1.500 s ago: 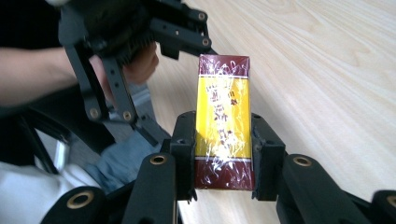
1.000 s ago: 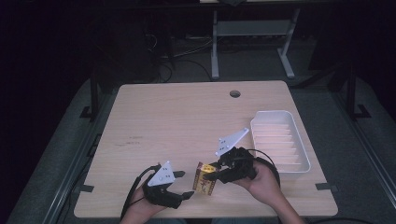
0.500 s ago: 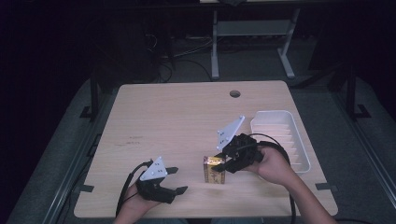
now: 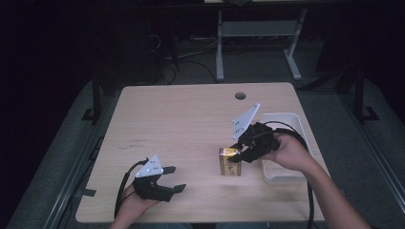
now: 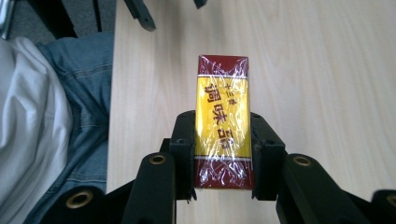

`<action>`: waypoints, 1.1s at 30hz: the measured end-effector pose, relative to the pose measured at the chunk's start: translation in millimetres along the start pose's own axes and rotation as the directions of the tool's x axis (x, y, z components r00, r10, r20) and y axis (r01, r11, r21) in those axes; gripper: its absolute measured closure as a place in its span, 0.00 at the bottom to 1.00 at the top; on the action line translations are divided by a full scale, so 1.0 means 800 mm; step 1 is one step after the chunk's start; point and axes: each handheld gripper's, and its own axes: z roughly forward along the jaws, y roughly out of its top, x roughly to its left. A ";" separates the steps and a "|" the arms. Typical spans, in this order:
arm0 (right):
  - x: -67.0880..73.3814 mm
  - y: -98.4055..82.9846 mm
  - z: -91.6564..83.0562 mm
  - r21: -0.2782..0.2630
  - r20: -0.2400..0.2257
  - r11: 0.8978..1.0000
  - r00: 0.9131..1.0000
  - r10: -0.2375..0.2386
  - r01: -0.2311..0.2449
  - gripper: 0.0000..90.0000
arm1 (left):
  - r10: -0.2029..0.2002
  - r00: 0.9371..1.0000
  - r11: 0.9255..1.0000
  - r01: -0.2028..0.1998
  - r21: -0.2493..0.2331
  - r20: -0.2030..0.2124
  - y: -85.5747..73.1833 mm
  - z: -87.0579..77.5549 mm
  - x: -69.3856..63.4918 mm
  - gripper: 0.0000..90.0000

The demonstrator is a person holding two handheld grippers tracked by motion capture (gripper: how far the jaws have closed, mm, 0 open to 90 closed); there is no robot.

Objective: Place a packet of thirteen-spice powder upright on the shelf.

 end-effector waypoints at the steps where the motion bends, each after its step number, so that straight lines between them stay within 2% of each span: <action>1: -0.005 -0.002 -0.005 0.015 0.010 1.000 1.000 0.002 -0.002 0.74 | -0.003 1.000 1.000 0.003 0.002 0.001 -0.001 0.000 0.002 0.31; 5: -0.012 -0.008 -0.005 0.047 0.019 0.999 1.000 0.008 -0.009 0.74 | -0.020 1.000 1.000 0.020 0.007 0.006 -0.004 0.001 0.008 0.31; 8: -0.024 -0.018 -0.006 0.078 0.017 0.996 0.999 0.039 -0.041 0.74 | -0.032 0.999 0.999 0.032 0.004 0.007 -0.005 0.000 0.013 0.31; 14: -0.038 -0.027 -0.016 0.052 0.019 0.997 0.998 0.053 -0.054 0.74 | -0.053 0.999 0.999 0.053 -0.003 -0.003 -0.008 -0.004 0.024 0.31; 21: -0.052 -0.037 -0.035 0.068 0.032 0.996 0.998 0.048 -0.050 0.74 | -0.062 0.998 0.998 0.062 -0.005 -0.017 -0.010 -0.008 0.031 0.31; 24: -0.059 -0.045 -0.042 0.079 0.048 0.995 0.998 0.052 -0.055 0.74 | -0.062 0.998 0.998 0.062 0.001 -0.030 -0.011 -0.008 0.032 0.31; 30: -0.072 -0.061 -0.058 0.060 0.082 0.996 0.995 0.054 -0.059 0.74 | -0.071 0.997 0.997 0.071 -0.006 -0.035 -0.013 -0.012 0.034 0.31; 33: -0.076 -0.071 -0.064 0.077 0.099 0.995 0.993 0.064 -0.071 0.74 | -0.081 0.996 0.997 0.081 -0.006 -0.037 -0.015 -0.012 0.037 0.31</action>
